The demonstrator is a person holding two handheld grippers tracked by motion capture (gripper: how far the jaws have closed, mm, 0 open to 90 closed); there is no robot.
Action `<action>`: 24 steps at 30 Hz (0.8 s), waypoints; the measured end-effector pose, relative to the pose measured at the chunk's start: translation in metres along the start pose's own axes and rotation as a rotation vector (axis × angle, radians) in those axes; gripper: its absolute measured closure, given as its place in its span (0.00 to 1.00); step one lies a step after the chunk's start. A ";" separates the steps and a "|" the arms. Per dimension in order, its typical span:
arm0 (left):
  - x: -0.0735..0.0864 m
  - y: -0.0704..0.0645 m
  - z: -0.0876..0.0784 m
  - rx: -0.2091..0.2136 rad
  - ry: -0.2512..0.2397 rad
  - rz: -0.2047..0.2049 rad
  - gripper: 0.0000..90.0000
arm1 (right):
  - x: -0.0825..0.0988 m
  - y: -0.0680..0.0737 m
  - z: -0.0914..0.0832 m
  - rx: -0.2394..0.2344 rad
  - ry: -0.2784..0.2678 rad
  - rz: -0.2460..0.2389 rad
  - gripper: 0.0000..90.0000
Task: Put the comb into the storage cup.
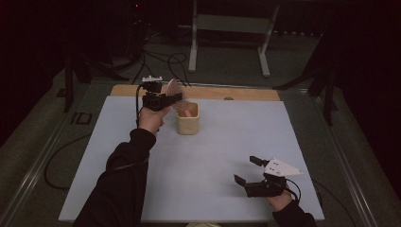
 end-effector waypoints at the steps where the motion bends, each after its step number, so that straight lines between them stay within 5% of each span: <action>1: 0.000 0.000 0.000 0.001 -0.001 -0.002 0.72 | 0.000 0.000 0.000 0.000 0.000 0.001 0.10; 24: 0.007 0.009 0.004 0.026 0.012 -0.010 0.72 | 0.001 -0.001 0.000 0.003 0.004 0.005 0.10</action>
Point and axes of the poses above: each handheld gripper's, and its own axes: z roughly forward along the jaws, x roughly out of its underside, y roughly to its left, the point moved 8 cm from there along z, roughly forward along the jaws, and after that the axes turned 3 degrees about -x, right-handed, at the moved point
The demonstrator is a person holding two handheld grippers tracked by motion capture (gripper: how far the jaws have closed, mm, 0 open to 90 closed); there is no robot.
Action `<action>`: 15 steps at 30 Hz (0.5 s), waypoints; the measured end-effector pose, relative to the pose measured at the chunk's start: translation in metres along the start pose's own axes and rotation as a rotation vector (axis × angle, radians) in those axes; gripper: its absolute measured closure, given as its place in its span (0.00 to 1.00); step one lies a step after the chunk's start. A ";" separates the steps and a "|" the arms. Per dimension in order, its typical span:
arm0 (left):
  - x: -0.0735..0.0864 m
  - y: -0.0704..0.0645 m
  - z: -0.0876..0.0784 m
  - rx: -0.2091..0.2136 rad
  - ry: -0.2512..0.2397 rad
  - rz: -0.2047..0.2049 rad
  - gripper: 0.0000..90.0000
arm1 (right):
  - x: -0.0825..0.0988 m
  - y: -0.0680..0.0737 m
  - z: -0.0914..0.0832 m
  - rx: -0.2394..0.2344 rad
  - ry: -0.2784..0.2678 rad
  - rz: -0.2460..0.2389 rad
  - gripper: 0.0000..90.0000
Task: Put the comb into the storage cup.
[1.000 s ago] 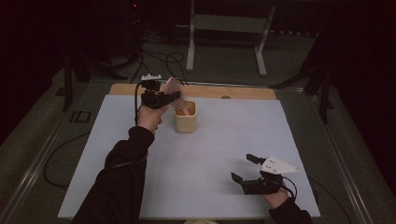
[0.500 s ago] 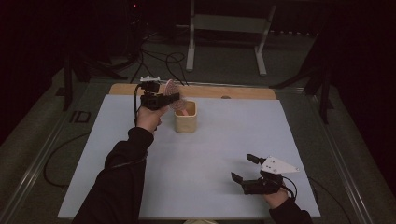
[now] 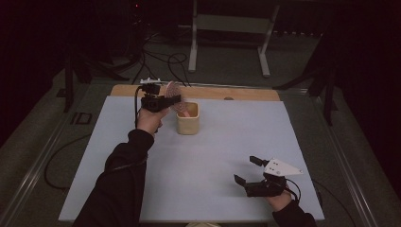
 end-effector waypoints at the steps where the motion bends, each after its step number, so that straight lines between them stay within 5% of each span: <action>1: 0.000 0.002 0.000 0.001 -0.002 0.000 0.72 | 0.000 0.000 0.000 0.000 0.000 0.001 0.10; 10: 0.002 0.006 0.001 -0.017 0.001 0.027 0.69 | 0.000 0.000 0.000 -0.001 0.001 0.002 0.10; 15: 0.002 0.009 -0.001 -0.087 0.015 0.049 0.53 | 0.000 0.000 0.000 -0.001 0.001 0.002 0.10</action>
Point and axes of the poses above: each handheld gripper's, and its own axes: z roughly forward along the jaws, x roughly out of its underside, y roughly to its left, the point moved 8 cm from there along z, roughly forward along the jaws, and after that the axes turned 3 degrees about -x, right-handed, at the moved point
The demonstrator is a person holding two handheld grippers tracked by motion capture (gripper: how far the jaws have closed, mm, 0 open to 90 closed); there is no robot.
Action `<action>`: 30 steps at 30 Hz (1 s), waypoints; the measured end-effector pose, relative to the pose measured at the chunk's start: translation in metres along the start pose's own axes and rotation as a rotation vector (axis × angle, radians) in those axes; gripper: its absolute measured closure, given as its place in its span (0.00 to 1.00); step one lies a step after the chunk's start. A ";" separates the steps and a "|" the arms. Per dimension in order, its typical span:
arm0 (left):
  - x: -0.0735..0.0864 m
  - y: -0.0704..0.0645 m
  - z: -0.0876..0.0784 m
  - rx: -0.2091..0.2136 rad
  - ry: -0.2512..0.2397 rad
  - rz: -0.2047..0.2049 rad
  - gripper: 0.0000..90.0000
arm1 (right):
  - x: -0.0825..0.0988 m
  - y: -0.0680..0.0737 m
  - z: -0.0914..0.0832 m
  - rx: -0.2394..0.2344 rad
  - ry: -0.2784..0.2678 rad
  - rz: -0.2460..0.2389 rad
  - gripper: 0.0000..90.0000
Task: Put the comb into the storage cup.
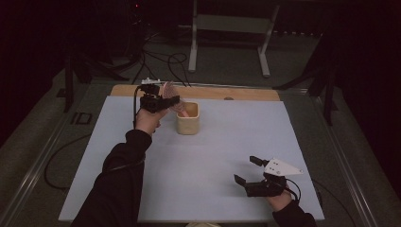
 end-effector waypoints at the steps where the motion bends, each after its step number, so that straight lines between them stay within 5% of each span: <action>1: 0.000 0.000 0.000 -0.002 0.001 0.001 0.50 | 0.000 0.000 0.000 0.000 0.001 0.000 0.10; 6: 0.002 0.000 0.000 -0.039 0.045 0.030 0.23 | -0.001 0.000 0.000 0.001 -0.004 -0.003 0.10; 12: 0.002 -0.002 -0.004 -0.060 0.060 0.058 0.09 | -0.001 -0.001 0.000 0.003 -0.004 0.003 0.10; 18: 0.002 -0.005 -0.011 -0.043 0.062 0.089 0.00 | -0.001 -0.001 -0.001 0.004 -0.004 0.005 0.10; 30: 0.008 -0.003 -0.023 0.005 0.061 0.119 0.00 | -0.001 -0.002 0.000 0.007 -0.004 0.007 0.10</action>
Point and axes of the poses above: each handheld gripper's, and its own axes: z roughly forward along the jaws, x roughly out of its underside, y roughly to its left, the point moved 8 cm from there along z, roughly forward along the jaws, and after that the axes turned 3 degrees about -x, right-handed, at the moved point
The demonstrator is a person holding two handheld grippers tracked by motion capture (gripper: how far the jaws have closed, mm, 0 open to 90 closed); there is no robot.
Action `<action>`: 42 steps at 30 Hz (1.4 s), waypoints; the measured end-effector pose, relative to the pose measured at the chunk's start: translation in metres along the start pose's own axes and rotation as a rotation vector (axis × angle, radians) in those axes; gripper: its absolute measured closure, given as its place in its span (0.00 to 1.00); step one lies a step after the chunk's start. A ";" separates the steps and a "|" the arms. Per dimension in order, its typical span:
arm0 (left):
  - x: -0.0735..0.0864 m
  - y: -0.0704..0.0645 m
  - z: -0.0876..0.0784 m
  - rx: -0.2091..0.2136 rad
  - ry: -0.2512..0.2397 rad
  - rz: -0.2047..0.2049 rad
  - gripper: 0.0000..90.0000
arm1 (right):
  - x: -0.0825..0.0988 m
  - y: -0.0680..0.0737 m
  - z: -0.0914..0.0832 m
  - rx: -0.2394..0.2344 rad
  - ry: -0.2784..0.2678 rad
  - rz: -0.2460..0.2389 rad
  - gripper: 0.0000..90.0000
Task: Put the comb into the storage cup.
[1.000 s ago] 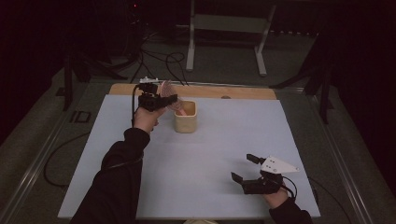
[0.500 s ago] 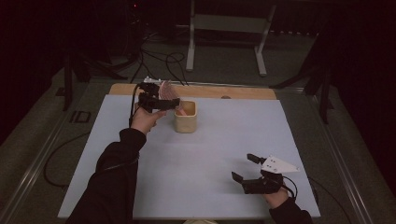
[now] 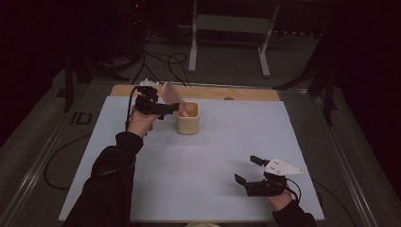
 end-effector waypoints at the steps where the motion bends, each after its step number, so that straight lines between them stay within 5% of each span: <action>1: 0.000 0.000 0.000 0.000 0.000 0.000 0.00 | 0.000 0.000 0.000 0.001 0.000 -0.002 0.10; 8: 0.003 -0.002 -0.009 0.014 -0.015 0.076 0.00 | 0.000 0.000 0.000 -0.002 0.002 -0.001 0.10; 26: 0.022 -0.008 -0.023 0.044 0.010 0.169 0.00 | -0.001 -0.001 0.000 -0.002 0.001 0.001 0.10; 42: 0.054 -0.011 -0.035 0.077 0.041 0.184 0.00 | 0.000 -0.003 -0.001 0.004 -0.001 0.002 0.10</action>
Point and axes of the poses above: each handheld gripper's, and its own axes: z roughly forward along the jaws, x roughly out of its underside, y roughly to its left, the point moved 8 cm from there along z, roughly forward along the jaws, and after that the axes turned 3 degrees about -x, right-handed, at the moved point
